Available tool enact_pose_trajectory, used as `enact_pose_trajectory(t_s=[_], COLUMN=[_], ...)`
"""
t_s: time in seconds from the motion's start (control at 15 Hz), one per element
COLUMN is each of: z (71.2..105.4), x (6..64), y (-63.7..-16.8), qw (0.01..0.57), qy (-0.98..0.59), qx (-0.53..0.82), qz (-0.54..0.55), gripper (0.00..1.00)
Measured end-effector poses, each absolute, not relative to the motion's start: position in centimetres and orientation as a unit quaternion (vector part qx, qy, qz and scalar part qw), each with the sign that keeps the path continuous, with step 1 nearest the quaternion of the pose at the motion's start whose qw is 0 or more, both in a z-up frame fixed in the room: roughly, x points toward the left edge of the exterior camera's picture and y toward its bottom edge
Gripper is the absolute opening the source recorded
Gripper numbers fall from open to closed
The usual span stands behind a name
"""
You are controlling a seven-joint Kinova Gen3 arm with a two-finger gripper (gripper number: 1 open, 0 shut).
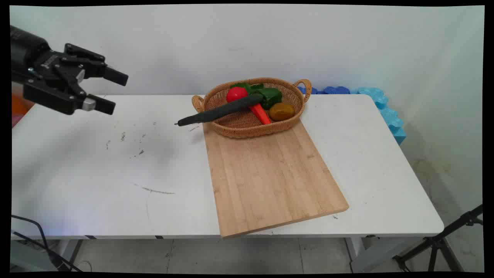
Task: Pick up the cucumber from the vegetable basket
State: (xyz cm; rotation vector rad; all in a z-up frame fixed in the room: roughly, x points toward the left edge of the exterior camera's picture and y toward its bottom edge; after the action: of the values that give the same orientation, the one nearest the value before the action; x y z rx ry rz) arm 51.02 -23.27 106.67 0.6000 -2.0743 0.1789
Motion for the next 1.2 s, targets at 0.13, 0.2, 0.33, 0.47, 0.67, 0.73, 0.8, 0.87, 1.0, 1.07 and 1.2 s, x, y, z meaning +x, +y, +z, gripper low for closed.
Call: enact_pose_trajectory(t_s=[0.13, 0.2, 0.33, 0.47, 0.67, 0.73, 0.8, 0.87, 1.0, 1.07, 1.2], z=[106.8, 106.9, 107.0, 107.4, 108.1, 108.3, 108.4, 108.4, 108.3, 108.0, 107.1], x=[50.2, 49.8, 49.0, 48.1, 46.1, 45.2, 44.4, 43.9, 42.6, 41.9, 40.6], y=[-23.7, -24.0, -24.8, -25.9, -28.7, -30.0, -31.2, -32.0, -34.7, -36.2, -38.8], qw=[0.469, 0.469, 0.466, 0.462, 0.448, 0.439, 0.432, 0.426, 0.409, 0.399, 0.379], qy=[-0.843, -0.842, -0.842, -0.841, -0.843, -0.844, -0.846, -0.847, -0.848, -0.849, -0.850], qx=[0.251, 0.254, 0.259, 0.266, 0.278, 0.284, 0.288, 0.292, 0.306, 0.314, 0.330], qz=[0.077, 0.080, 0.086, 0.096, 0.111, 0.117, 0.123, 0.127, 0.140, 0.147, 0.159], gripper=[1.00, 1.00, 1.00, 1.00, 1.00, 1.00, 1.00, 1.00, 1.00, 1.00, 1.00])
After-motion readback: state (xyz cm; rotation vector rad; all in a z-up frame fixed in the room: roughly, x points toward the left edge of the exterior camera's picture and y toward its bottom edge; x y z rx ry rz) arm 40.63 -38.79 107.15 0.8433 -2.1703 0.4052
